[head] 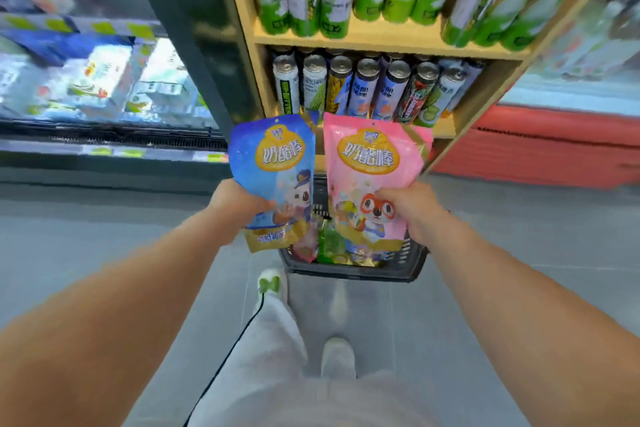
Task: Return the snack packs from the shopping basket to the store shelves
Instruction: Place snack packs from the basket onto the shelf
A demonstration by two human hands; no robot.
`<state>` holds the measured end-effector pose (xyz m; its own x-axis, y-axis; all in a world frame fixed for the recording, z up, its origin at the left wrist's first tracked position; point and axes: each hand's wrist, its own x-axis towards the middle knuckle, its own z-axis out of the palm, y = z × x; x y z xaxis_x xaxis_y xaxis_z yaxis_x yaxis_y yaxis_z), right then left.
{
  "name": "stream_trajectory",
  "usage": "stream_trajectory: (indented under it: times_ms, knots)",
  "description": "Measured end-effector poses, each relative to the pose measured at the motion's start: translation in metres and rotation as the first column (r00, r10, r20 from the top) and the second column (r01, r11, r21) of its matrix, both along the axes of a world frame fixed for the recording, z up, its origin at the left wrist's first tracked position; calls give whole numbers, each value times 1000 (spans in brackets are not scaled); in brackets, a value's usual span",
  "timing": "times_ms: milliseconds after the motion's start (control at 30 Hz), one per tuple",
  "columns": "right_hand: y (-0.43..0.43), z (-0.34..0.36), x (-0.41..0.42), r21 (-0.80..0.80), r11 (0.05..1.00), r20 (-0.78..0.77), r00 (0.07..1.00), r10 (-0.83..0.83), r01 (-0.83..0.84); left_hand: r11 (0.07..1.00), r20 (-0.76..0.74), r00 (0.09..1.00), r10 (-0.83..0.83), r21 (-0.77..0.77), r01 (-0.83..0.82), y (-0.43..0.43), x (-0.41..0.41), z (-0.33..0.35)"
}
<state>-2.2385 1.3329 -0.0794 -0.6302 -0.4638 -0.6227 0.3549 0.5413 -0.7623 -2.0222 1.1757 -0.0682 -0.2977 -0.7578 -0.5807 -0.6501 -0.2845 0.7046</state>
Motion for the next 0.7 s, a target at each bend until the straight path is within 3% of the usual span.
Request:
stream_trajectory:
  times_ms: [133,267,500,700]
  knots:
    - [-18,22,33,-61,989,-27,990,136,-137,976,-157,968,195,-68,-207,11,53,23]
    - [-51,36,89,-125,965,-72,972,223,-231,898,-354,840,411,0,-440,5,121,39]
    - [-150,51,206,-190,925,-87,944,318,-329,799,-458,698,551,47,-600,-62,257,52]
    - [-248,58,310,-242,948,-61,979,196,-205,780,-500,658,563,59,-623,-155,357,63]
